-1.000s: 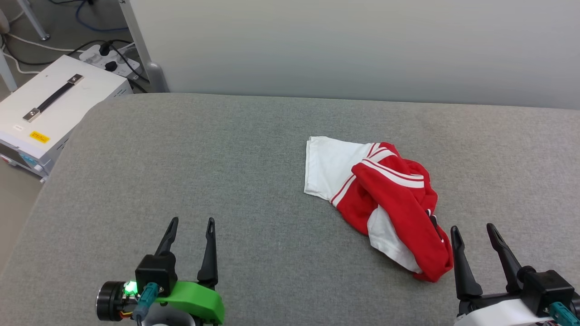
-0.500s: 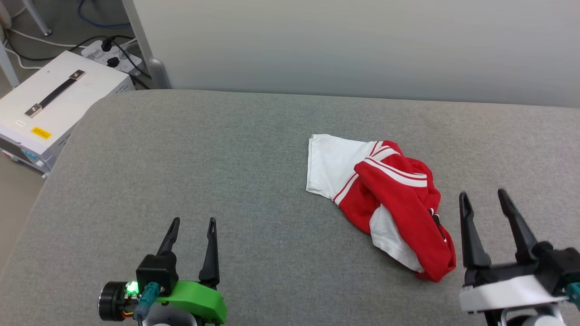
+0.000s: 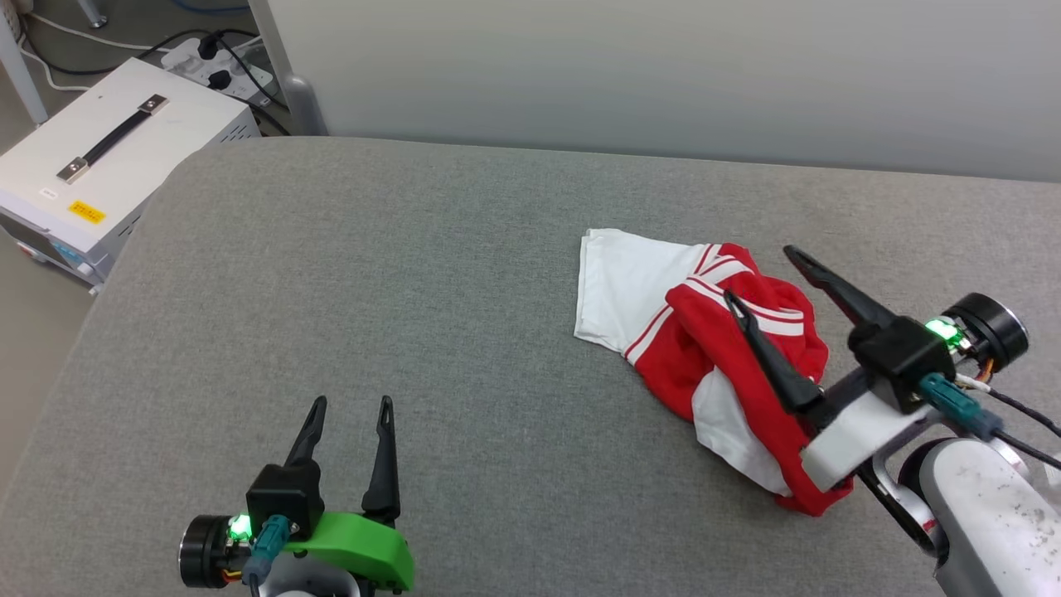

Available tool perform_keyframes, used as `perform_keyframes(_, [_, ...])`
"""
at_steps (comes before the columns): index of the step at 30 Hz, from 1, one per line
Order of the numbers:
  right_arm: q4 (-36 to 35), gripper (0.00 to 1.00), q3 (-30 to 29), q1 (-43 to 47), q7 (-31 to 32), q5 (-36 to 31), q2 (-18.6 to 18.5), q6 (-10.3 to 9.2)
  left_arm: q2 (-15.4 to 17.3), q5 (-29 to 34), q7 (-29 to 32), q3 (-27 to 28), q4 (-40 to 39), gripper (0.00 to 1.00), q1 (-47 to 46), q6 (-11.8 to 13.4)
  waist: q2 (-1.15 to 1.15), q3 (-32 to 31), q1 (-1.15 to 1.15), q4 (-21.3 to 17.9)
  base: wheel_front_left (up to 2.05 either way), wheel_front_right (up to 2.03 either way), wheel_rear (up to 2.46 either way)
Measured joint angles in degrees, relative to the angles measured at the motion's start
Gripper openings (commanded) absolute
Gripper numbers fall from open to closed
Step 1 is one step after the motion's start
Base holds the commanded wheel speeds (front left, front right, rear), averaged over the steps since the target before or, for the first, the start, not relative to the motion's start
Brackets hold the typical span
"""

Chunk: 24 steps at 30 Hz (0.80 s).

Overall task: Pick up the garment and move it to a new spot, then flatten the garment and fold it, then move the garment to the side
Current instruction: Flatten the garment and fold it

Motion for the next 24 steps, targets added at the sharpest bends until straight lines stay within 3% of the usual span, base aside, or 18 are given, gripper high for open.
perform_keyframes(6, [-2.4, 1.0, 12.8, -3.0, 19.0, 8.7, -8.8, 0.0, -0.1, 0.0, 0.0, 0.0, -0.2, 1.0, 0.0, 0.0, 0.0, 1.0, 0.0, 0.2, 0.0, 0.0, 0.0])
perform_keyframes(13, [-8.0, 1.0, 20.4, -5.2, 38.6, 17.2, -15.2, 0.0, -0.1, -0.5, 0.0, -0.8, -0.6, 1.0, -1.0, 0.2, 0.0, 3.2, 0.0, 0.7, 0.0, 0.0, 0.0])
perform_keyframes(18, [-8.2, 1.0, 22.2, -7.1, 46.1, 17.9, -17.4, 0.0, -0.1, -1.4, 0.0, -2.4, -0.8, 1.0, -2.7, 0.8, 0.0, 5.4, 0.0, 1.4, 0.0, 0.0, 0.0])
perform_keyframes(24, [-1.7, 1.0, 23.8, -8.9, 49.5, 19.8, -17.4, 0.0, -0.1, -2.7, 0.0, -3.7, -0.9, 1.0, -4.4, 1.6, 0.0, 8.5, 0.0, 2.7, 0.0, 0.0, 0.0])
